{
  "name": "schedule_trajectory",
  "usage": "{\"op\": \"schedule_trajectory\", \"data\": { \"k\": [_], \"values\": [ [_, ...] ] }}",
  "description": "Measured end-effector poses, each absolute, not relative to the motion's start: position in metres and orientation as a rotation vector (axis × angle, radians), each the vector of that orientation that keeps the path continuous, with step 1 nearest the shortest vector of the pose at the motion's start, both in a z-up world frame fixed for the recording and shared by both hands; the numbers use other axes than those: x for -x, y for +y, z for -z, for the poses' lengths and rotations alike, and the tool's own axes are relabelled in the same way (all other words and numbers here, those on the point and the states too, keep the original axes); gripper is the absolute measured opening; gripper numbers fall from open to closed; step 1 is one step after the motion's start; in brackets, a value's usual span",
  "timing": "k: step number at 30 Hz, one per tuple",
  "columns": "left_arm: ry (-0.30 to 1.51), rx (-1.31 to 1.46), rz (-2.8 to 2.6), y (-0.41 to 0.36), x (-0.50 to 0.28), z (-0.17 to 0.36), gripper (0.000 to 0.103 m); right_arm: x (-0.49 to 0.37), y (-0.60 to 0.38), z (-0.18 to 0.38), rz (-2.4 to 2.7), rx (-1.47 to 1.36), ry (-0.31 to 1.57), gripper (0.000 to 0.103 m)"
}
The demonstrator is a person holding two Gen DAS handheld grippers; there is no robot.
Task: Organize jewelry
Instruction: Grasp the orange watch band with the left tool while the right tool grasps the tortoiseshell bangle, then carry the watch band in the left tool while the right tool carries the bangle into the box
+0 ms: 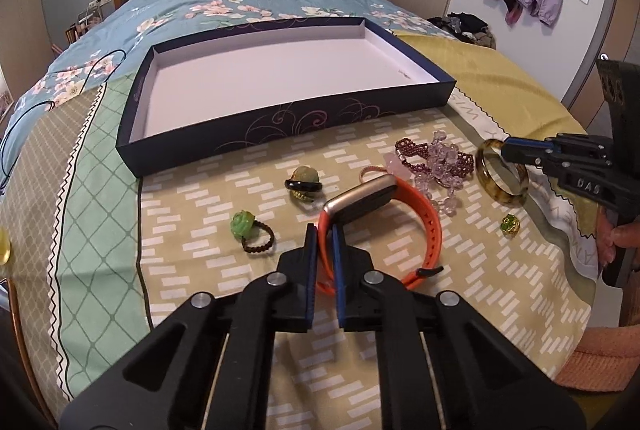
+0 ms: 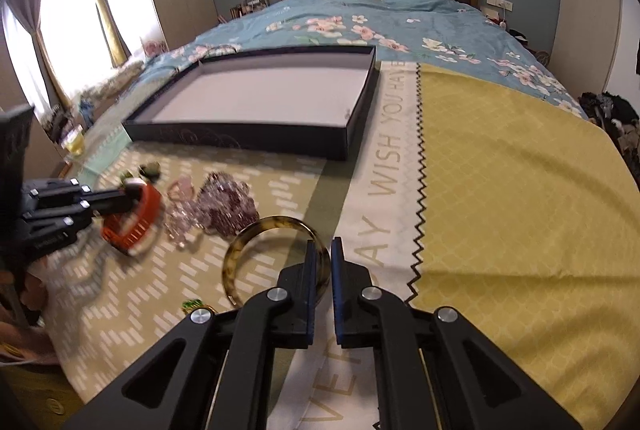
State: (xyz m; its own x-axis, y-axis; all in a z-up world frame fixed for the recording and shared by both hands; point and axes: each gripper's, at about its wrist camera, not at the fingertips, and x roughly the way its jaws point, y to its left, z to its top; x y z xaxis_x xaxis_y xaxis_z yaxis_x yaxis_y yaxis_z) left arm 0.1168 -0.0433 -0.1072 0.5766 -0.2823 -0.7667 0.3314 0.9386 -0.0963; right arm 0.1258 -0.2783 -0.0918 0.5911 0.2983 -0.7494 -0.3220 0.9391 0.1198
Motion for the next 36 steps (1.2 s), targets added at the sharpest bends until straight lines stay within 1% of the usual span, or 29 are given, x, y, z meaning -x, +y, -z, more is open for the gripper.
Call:
{"op": "schedule_trajectory", "data": {
  "k": [5, 10, 18, 26, 30, 36],
  "values": [
    [0.857, -0.041, 0.382, -0.037, -0.115, 0.097, 0.007, -0.132, -0.278, 0.071, -0.389, -0.019, 0.812, 0.006],
    [0.779, -0.010, 0.371, -0.020, -0.120, 0.070, 0.007, -0.151, -0.265, 0.050, -0.426, -0.031, 0.752, 0.006],
    [0.704, -0.008, 0.302, 0.006, -0.166, 0.030, 0.007, -0.216, -0.233, 0.029, -0.455, -0.031, 0.710, 0.006],
    [0.703, -0.036, 0.247, 0.009, -0.239, 0.018, 0.007, -0.297, -0.214, 0.049, -0.397, -0.081, 0.785, 0.006],
    [0.731, -0.053, 0.235, 0.007, -0.280, 0.023, 0.007, -0.325, -0.209, 0.063, -0.376, -0.117, 0.832, 0.006],
    [0.804, -0.031, 0.237, 0.009, -0.335, 0.044, 0.007, -0.349, -0.195, 0.072, -0.344, -0.084, 0.880, 0.006]
  ]
}}
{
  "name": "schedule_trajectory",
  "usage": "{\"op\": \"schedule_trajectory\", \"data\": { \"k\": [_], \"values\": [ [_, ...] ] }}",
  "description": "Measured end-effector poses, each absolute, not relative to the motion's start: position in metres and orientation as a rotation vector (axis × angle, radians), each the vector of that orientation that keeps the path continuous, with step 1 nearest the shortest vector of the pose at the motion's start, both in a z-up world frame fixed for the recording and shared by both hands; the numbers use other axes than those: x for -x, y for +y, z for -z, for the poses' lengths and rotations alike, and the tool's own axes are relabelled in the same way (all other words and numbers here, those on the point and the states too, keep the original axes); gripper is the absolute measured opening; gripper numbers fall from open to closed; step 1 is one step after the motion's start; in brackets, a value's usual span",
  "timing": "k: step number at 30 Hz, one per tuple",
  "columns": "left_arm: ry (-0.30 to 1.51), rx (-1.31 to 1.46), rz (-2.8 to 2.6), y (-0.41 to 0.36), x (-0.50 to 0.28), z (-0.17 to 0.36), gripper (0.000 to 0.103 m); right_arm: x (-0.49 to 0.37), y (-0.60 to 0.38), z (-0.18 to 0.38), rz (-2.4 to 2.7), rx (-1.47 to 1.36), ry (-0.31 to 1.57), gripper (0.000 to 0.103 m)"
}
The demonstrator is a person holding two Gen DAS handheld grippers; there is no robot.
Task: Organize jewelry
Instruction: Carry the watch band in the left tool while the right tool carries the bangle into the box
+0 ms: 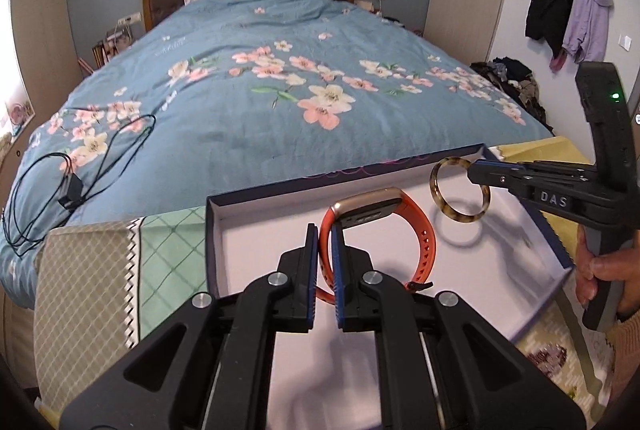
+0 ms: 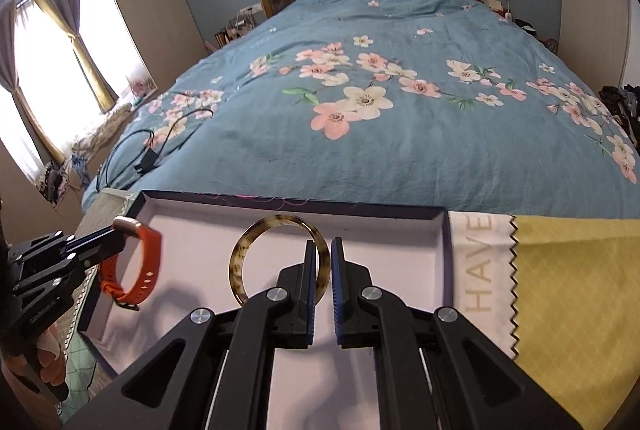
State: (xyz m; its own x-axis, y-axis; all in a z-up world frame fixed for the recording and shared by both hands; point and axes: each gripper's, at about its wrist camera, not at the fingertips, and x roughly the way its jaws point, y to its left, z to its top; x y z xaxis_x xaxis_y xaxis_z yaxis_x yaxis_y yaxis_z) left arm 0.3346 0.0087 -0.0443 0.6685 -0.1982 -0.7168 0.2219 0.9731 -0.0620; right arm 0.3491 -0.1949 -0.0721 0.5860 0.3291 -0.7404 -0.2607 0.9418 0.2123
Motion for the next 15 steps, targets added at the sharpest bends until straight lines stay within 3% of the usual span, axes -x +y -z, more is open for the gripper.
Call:
{"op": "schedule_trajectory", "data": {
  "k": [15],
  "values": [
    [0.937, -0.086, 0.188, -0.007, -0.392, 0.086, 0.007, -0.371, -0.177, 0.085, -0.288, -0.041, 0.962, 0.006]
  ]
}}
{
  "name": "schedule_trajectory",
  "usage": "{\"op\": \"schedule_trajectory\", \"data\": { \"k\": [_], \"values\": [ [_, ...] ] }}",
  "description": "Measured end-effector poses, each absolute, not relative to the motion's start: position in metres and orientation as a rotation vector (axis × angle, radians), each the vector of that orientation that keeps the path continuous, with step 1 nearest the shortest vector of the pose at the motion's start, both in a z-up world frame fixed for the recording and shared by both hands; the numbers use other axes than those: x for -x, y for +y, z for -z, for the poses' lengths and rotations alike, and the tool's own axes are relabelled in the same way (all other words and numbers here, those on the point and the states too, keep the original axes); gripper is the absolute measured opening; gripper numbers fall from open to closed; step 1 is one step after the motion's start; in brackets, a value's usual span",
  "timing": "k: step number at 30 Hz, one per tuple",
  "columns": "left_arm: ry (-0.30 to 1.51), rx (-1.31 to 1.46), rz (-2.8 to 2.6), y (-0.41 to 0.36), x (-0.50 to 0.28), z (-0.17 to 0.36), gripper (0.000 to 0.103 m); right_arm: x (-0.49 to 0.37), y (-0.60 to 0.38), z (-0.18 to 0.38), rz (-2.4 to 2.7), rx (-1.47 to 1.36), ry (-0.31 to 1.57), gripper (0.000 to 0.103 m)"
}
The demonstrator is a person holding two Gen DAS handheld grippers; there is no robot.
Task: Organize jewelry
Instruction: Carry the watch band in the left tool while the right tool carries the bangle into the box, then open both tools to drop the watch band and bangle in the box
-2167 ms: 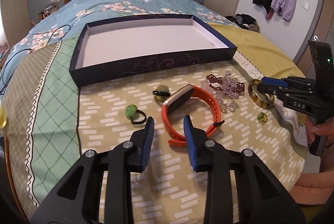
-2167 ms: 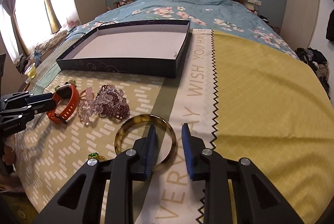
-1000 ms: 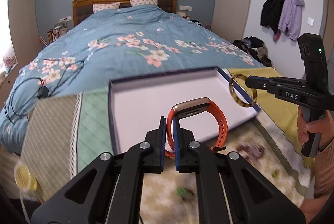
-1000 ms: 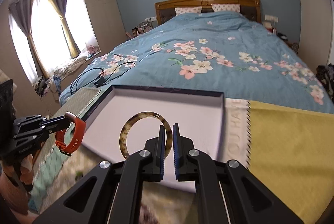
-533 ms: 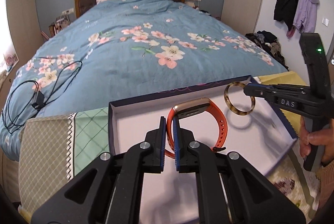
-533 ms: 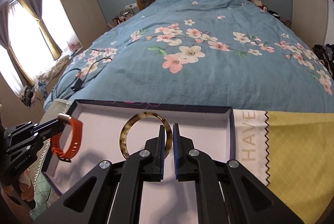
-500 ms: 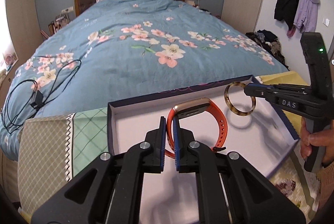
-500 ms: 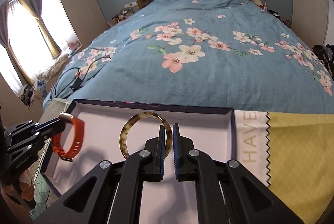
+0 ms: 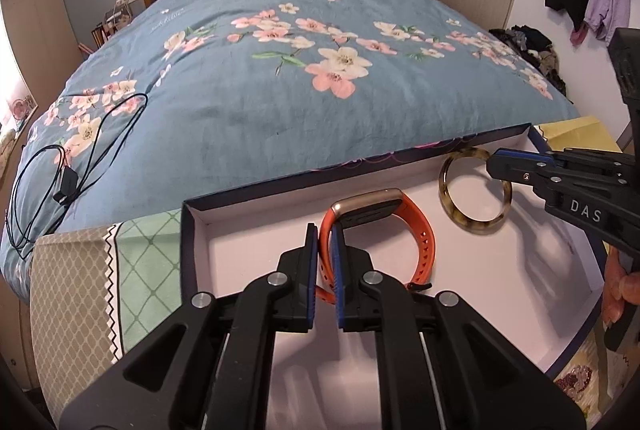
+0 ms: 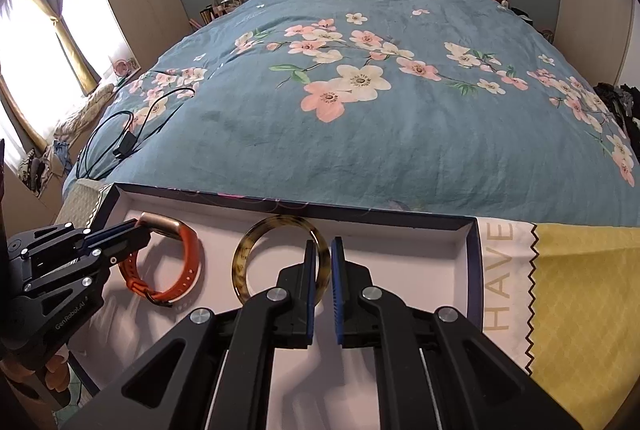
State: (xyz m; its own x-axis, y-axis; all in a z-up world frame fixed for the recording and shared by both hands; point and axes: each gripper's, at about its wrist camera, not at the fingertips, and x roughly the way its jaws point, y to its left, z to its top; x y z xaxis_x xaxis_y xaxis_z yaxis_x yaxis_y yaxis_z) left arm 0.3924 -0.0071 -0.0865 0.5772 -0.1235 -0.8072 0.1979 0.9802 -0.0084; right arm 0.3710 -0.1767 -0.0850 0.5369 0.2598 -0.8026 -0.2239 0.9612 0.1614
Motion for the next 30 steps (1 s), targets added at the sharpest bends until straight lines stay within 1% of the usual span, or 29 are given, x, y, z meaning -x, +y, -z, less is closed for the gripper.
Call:
{"op": "schedule_trajectory", "data": {
  "k": [3, 5, 7, 8, 11, 13, 15, 16, 20, 21, 25, 30],
  "values": [
    [0.953, -0.076, 0.179, -0.007, -0.396, 0.089, 0.008, -0.371, -0.175, 0.086, -0.284, -0.038, 0.966, 0.006],
    [0.955, -0.072, 0.180, -0.006, -0.397, 0.089, 0.014, -0.369, -0.179, 0.083, -0.271, -0.049, 0.948, 0.009],
    [0.950, -0.064, 0.175, -0.004, -0.393, 0.088, 0.028, -0.365, -0.182, 0.079, -0.278, -0.062, 0.930, 0.012],
    [0.946, -0.058, 0.172, -0.003, -0.391, 0.087, 0.031, -0.359, -0.184, 0.075, -0.285, -0.062, 0.913, 0.013],
    [0.875, -0.063, 0.157, 0.002, -0.368, 0.078, 0.032, -0.333, -0.191, 0.059, -0.339, -0.056, 0.848, 0.018],
    [0.830, -0.066, 0.172, 0.004, -0.348, 0.069, 0.036, -0.305, -0.193, 0.046, -0.401, -0.030, 0.798, 0.029],
    [0.782, -0.062, 0.192, 0.006, -0.325, 0.059, 0.037, -0.282, -0.194, 0.040, -0.448, 0.009, 0.768, 0.034],
    [0.763, -0.059, 0.201, 0.007, -0.315, 0.054, 0.042, -0.265, -0.195, 0.038, -0.480, 0.031, 0.758, 0.035],
    [0.696, -0.037, 0.243, 0.014, -0.264, 0.041, 0.048, -0.222, -0.202, 0.044, -0.540, 0.093, 0.763, 0.035],
    [0.682, -0.027, 0.262, 0.015, -0.248, 0.039, 0.051, -0.212, -0.205, 0.048, -0.549, 0.092, 0.773, 0.035],
    [0.658, -0.027, 0.305, 0.015, -0.195, 0.040, 0.054, -0.180, -0.216, 0.064, -0.569, 0.098, 0.814, 0.035],
    [0.669, -0.066, 0.322, 0.006, -0.160, 0.055, 0.055, -0.155, -0.215, 0.079, -0.601, 0.105, 0.843, 0.035]
  ]
}}
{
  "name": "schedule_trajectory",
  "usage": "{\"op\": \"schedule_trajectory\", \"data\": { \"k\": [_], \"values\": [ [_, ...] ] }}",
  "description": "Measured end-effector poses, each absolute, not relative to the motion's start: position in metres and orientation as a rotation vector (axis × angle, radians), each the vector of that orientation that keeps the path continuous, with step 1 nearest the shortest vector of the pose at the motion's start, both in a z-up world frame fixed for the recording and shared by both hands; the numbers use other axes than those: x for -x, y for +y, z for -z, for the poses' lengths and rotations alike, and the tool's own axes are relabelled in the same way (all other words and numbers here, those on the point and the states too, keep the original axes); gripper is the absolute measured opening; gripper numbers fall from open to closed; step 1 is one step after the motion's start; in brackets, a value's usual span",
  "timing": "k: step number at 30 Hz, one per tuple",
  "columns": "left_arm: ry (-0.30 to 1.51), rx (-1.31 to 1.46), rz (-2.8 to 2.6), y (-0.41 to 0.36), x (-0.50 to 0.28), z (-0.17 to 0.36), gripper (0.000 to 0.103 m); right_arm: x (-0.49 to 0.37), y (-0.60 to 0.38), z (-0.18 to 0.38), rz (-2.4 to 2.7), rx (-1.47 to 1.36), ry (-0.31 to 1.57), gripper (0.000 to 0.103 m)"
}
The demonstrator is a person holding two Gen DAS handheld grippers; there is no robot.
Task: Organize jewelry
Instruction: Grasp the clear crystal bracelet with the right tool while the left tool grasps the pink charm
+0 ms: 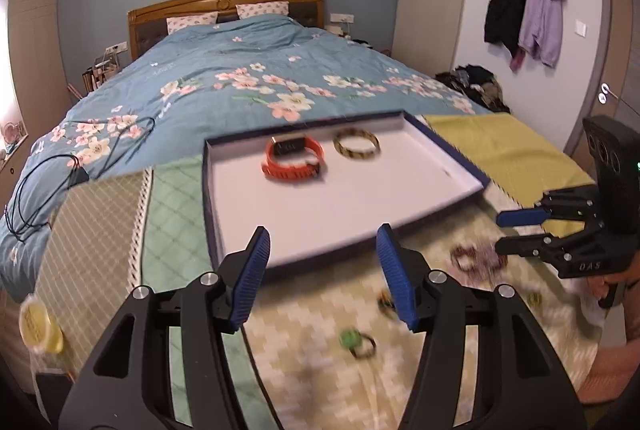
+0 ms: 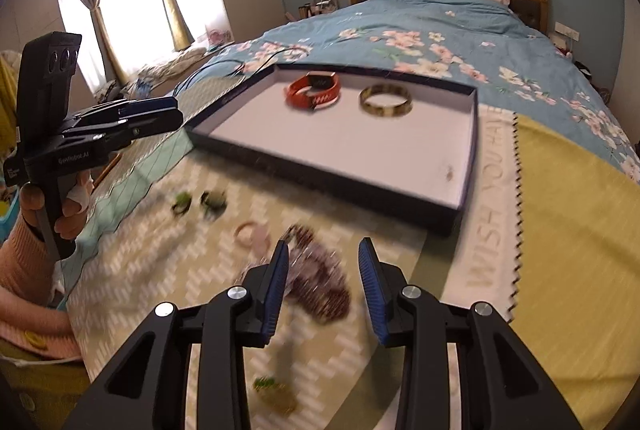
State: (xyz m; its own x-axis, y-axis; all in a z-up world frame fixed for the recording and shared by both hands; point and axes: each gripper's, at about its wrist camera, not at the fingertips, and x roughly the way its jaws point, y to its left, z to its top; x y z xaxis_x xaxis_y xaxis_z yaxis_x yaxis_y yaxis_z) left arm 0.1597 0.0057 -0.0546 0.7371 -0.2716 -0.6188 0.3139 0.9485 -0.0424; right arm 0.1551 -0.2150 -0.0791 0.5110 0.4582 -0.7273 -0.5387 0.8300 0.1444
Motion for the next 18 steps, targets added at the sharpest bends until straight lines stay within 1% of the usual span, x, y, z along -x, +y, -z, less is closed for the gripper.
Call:
{"op": "schedule_trajectory", "data": {
  "k": [4, 8, 12, 13, 15, 16, 18],
  "values": [
    [0.686, -0.073, 0.329, -0.001, -0.143, 0.064, 0.055, -0.145, -0.205, 0.082, -0.628, 0.127, 0.837, 0.035],
    [0.690, -0.089, 0.348, -0.008, -0.134, 0.069, 0.055, -0.143, -0.196, 0.088, -0.616, 0.160, 0.845, 0.032],
    [0.702, -0.105, 0.375, -0.019, -0.131, 0.074, 0.055, -0.144, -0.195, 0.089, -0.604, 0.160, 0.853, 0.023],
    [0.703, -0.107, 0.384, -0.021, -0.131, 0.075, 0.055, -0.144, -0.196, 0.088, -0.598, 0.161, 0.853, 0.014],
    [0.702, -0.111, 0.399, -0.026, -0.132, 0.075, 0.055, -0.145, -0.199, 0.090, -0.595, 0.154, 0.854, 0.011],
    [0.701, -0.116, 0.406, -0.028, -0.132, 0.075, 0.055, -0.146, -0.200, 0.090, -0.597, 0.147, 0.854, 0.008],
    [0.700, -0.127, 0.428, -0.035, -0.131, 0.076, 0.055, -0.146, -0.202, 0.089, -0.597, 0.141, 0.851, 0.008]
  ]
}}
